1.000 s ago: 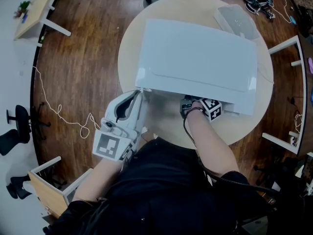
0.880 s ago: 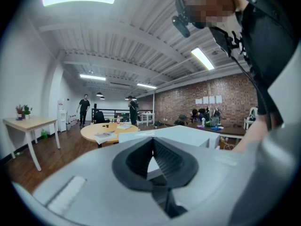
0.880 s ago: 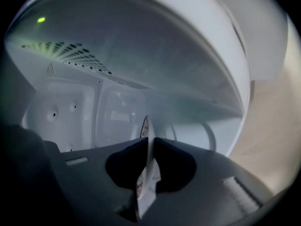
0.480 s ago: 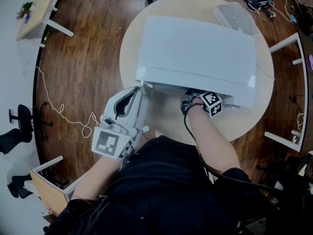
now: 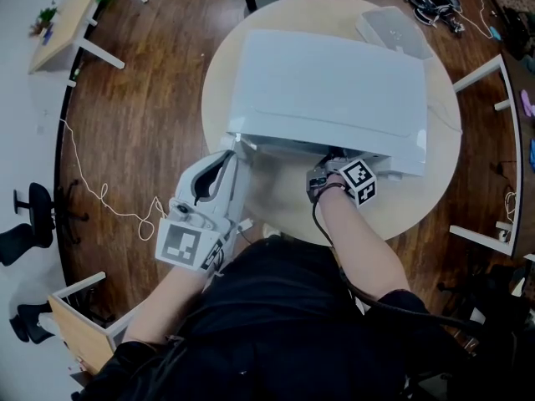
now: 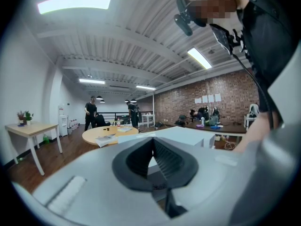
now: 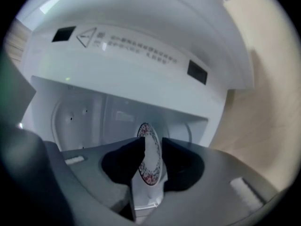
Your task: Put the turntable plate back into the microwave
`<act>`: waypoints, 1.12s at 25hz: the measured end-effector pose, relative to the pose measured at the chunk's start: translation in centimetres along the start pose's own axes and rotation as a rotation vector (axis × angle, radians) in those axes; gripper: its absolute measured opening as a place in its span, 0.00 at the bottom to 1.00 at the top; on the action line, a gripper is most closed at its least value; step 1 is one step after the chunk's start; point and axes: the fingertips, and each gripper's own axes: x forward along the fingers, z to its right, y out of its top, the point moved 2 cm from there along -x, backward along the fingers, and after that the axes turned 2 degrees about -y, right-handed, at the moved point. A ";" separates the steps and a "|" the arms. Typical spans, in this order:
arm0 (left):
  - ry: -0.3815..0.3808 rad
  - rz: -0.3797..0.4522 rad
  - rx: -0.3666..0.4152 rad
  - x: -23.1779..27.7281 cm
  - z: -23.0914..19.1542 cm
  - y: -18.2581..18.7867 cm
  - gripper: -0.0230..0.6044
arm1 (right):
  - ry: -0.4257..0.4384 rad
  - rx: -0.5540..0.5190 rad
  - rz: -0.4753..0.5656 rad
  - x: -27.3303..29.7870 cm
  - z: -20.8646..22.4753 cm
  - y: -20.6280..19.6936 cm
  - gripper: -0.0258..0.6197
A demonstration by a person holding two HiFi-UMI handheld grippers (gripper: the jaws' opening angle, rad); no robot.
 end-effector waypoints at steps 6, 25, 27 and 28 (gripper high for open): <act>0.001 0.014 -0.006 -0.2 0.6 0.0 0.04 | 0.009 -0.025 -0.006 -1.7 0.2 -0.1 0.20; -0.012 0.050 -0.008 -0.7 2.2 0.1 0.04 | 0.101 -0.350 -0.069 -6.2 -2.9 -1.0 0.21; -0.018 0.054 -0.015 -0.6 2.4 0.0 0.04 | 0.113 -0.391 -0.071 -6.8 -3.5 -1.0 0.20; -0.022 0.054 -0.019 -0.5 2.5 0.0 0.04 | 0.118 -0.413 -0.073 -7.1 -3.8 -1.0 0.20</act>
